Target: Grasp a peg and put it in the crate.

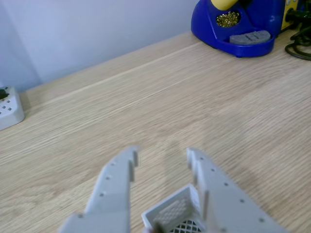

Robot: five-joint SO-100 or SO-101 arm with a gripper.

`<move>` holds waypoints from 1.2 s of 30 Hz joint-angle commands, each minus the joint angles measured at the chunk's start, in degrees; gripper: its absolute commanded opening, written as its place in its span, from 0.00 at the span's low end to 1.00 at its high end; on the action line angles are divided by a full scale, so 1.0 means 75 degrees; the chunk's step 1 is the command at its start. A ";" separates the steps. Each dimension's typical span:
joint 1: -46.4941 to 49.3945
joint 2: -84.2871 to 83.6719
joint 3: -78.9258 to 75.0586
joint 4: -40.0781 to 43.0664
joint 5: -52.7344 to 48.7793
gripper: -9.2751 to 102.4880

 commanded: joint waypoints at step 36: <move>-0.2121 0.3773 -0.0727 0.4172 0.0000 0.08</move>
